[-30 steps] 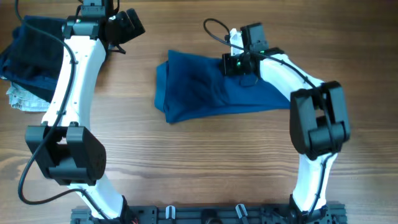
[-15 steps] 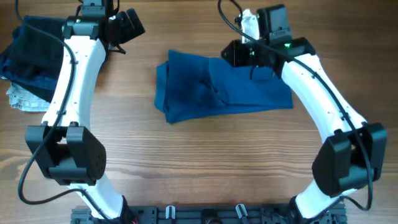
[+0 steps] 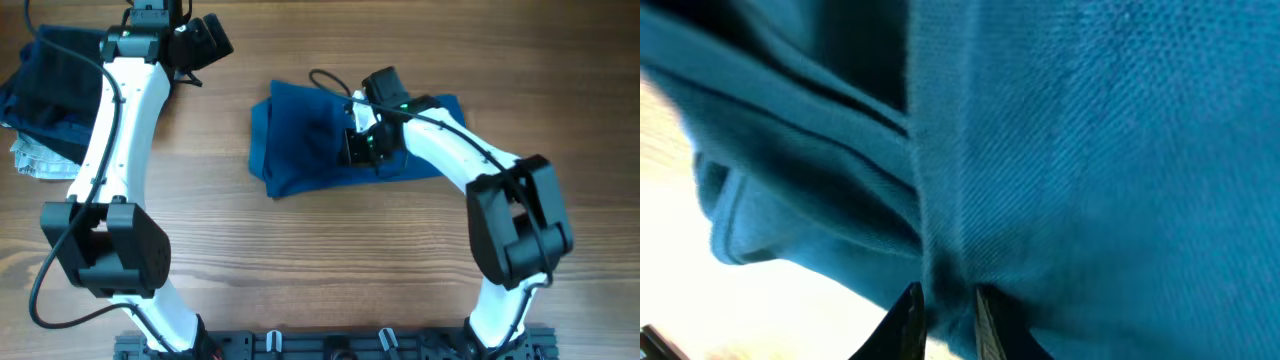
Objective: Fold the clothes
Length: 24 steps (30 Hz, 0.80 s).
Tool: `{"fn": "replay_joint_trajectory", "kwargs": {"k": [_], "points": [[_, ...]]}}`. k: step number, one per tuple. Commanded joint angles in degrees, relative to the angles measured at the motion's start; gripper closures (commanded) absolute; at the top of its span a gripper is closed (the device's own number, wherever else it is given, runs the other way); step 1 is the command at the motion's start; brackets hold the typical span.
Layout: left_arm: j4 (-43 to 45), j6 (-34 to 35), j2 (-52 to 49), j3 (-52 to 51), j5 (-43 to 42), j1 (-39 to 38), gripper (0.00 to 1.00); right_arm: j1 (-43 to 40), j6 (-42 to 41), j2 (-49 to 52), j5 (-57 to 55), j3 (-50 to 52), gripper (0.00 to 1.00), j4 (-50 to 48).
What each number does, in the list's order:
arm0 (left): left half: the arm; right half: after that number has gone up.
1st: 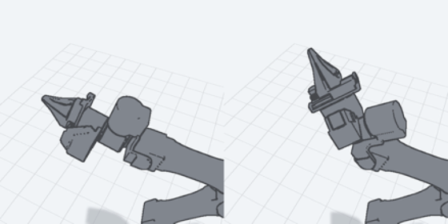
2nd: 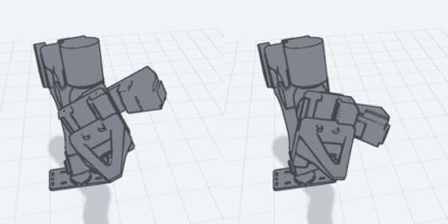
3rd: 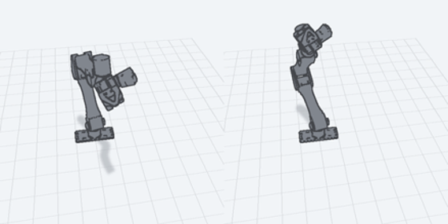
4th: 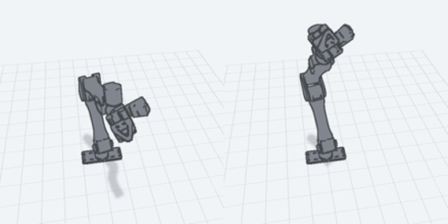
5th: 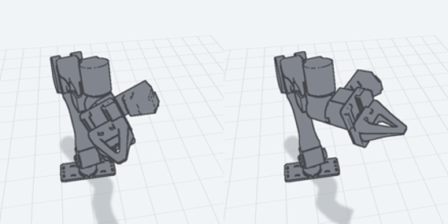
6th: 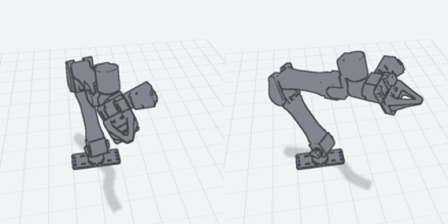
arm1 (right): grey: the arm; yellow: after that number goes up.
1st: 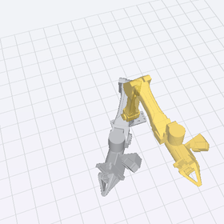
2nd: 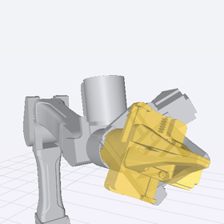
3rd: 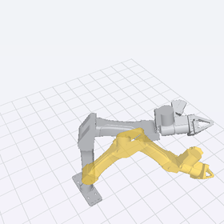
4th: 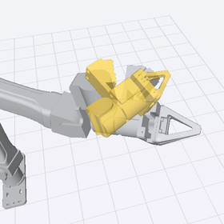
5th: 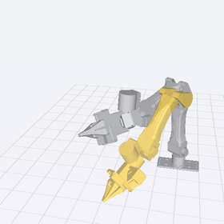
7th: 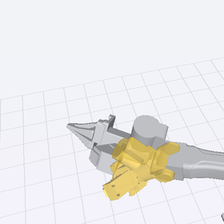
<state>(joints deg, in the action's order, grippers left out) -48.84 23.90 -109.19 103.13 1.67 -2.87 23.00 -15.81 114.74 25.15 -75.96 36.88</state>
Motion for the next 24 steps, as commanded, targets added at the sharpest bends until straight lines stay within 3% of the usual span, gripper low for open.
{"fn": "replay_joint_trajectory", "kwargs": {"k": [1, 7, 10, 11, 12, 13, 14, 15, 17, 20, 21, 22, 23, 24], "points": [[0.15, 0.37, 0.11, 0.28, 0.37, 0.04, 0.00, 0.24, -0.83, 1.97, 1.09, 0.57, 0.82, 0.00], [0.13, 0.37, 0.11, 0.28, 0.37, 0.04, 0.00, -4.83, 2.27, -10.67, 7.06, -3.98, 0.76, -0.26], [1.40, 0.37, 0.11, 0.28, 0.42, 0.04, 0.00, -10.29, 2.34, -18.95, -1.16, -3.98, 0.71, 0.52], [6.51, 0.37, 0.11, 0.28, 0.39, 0.04, 0.00, -12.68, 2.34, -21.29, -4.33, -3.98, 0.67, 1.38], [8.92, 0.37, 0.11, 0.28, 0.39, 0.04, 0.00, -15.32, 2.36, -23.17, -6.86, -3.98, 0.60, 2.82], [8.90, 0.37, 0.11, 0.28, 0.37, 0.04, 0.00, -17.79, 2.34, -24.15, -9.16, -3.98, 0.43, 4.22], [9.14, 0.39, 0.11, 0.28, 0.37, 0.04, 0.00, -19.52, 2.34, -24.35, -11.26, -3.98, 0.15, 5.51], [10.16, 0.39, 0.11, 0.28, 0.37, 0.04, 0.00, -20.74, 2.32, -24.33, -13.07, -3.96, 0.02, 6.82], [12.90, 0.59, 0.11, 0.28, -0.02, 0.04, 0.00, -23.08, 2.32, -24.15, -16.39, -3.96, 0.01, 7.85], [6.21, 0.59, -0.33, 0.26, -7.19, -0.31, 0.01, -23.19, 2.29, -24.15, -16.35, -3.96, 0.01, 7.58], [4.04, 0.59, -0.55, 0.24, -9.27, -0.81, 0.12, -23.19, 2.29, -24.15, -16.35, -3.96, 0.00, 7.56], [1.75, 0.59, -0.81, 0.11, -10.84, -1.73, 0.32, -23.19, 2.27, -24.15, -16.37, -3.96, 0.01, 7.56], [-0.63, 0.59, -1.29, -0.15, -11.67, -3.17, 0.69, -23.19, 2.29, -24.15, -16.37, -3.96, 0.00, 7.56], [-3.15, 0.59, -2.03, -0.17, -11.72, -4.81, 0.96, -23.19, 2.27, -24.13, -16.35, -3.96, 0.00, 7.54]]}}
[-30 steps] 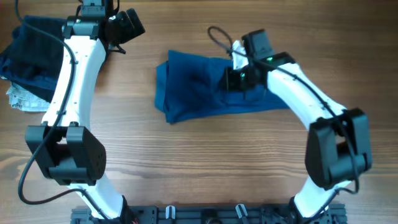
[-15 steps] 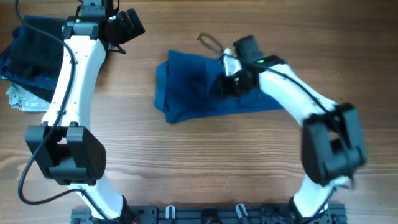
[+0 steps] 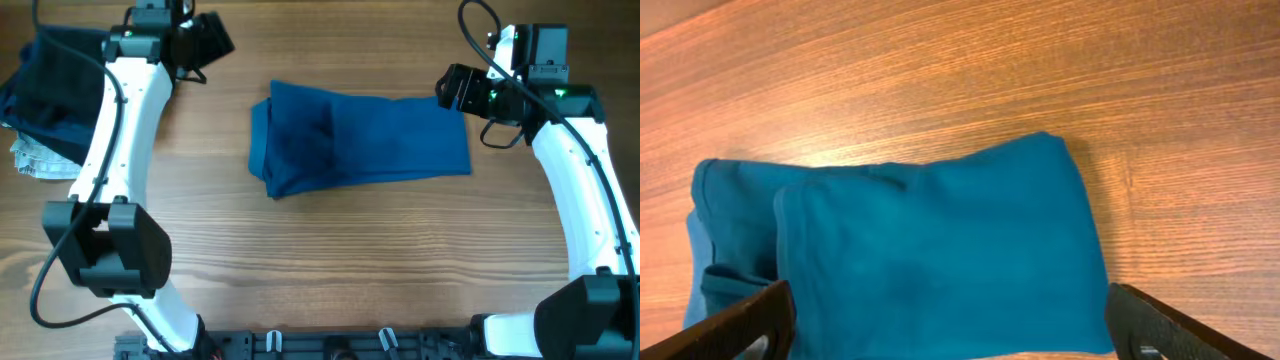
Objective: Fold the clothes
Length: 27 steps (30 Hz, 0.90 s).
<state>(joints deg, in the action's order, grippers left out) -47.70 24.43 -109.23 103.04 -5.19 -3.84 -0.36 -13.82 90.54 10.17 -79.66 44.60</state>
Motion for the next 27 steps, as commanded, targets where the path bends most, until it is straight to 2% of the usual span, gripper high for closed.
{"fn": "replay_joint_trajectory", "kwargs": {"k": [1, 6, 14, 18, 22, 27], "points": [[-6.78, 0.04, -2.80, -0.09, -4.81, -5.66, 0.96, 0.17, 0.28, 0.07, -1.38, -0.26, 0.01, -0.17], [-13.57, 0.00, -9.14, -0.63, -0.26, -14.19, 0.96, 0.17, 0.31, 0.07, -1.40, -0.26, 0.01, -0.17], [-11.96, 0.02, -18.49, -4.72, -0.26, -17.66, 0.96, 0.17, 0.28, 0.09, -1.40, -0.26, 0.01, -0.17], [-7.80, 0.02, -21.84, -7.96, 4.48, -17.64, 0.96, 0.17, 0.31, 0.09, -1.38, -0.26, 0.01, -0.17], [-9.33, -0.17, -19.37, -6.62, 8.33, -17.64, 0.96, 0.17, 0.28, 0.09, -1.38, -0.26, 0.01, -0.17], [-8.41, -0.15, -8.22, -4.33, 8.85, -17.40, 0.96, 0.17, 0.31, 0.09, -1.40, -0.26, 0.00, -0.17]]}}
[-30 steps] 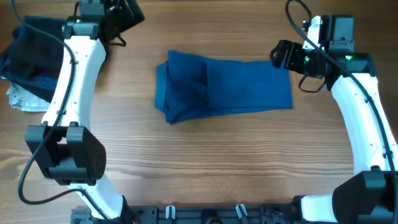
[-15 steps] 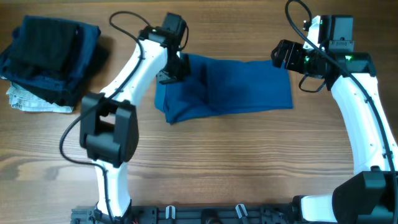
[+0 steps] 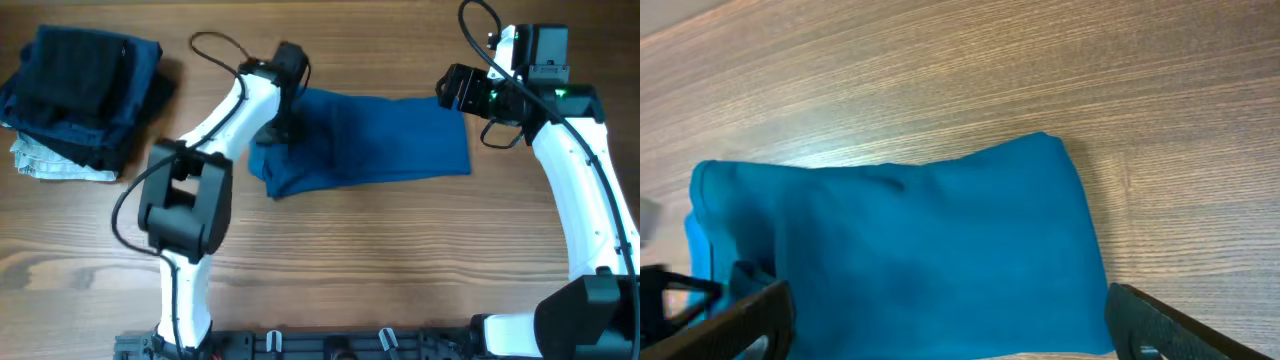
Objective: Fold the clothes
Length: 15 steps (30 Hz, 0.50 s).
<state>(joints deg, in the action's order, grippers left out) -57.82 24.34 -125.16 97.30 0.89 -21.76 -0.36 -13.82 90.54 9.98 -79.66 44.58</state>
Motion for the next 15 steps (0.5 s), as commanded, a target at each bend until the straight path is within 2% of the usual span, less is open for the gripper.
{"fn": "replay_joint_trajectory", "kwargs": {"k": [1, 6, 7, 9, 11, 15], "points": [[3.08, 0.04, 11.39, 1.42, 4.20, 1.88, 0.96, 0.17, 0.31, 0.09, -1.18, -0.26, 0.01, -0.15], [5.16, 0.55, 16.76, 1.40, 4.17, 8.90, 0.83, 0.17, 0.28, 0.09, -1.18, -0.26, 0.01, -0.15], [5.51, 0.50, 16.72, 1.40, 4.20, 10.99, 0.45, 0.17, 0.28, 0.09, -1.20, -0.26, 0.00, -0.15], [5.99, -0.11, 16.72, 1.40, 4.20, 14.88, 0.44, 0.17, 0.28, 0.09, -1.18, -0.26, 0.01, -0.15], [5.95, -0.07, 16.70, 1.38, 4.15, 18.16, 0.00, 0.17, 0.31, 0.09, -1.18, -0.26, 0.00, -0.15], [5.97, -0.09, 16.70, 1.38, 4.15, 22.21, 0.00, 0.17, 0.31, 0.09, -1.20, -0.26, 0.00, -0.15]]}}
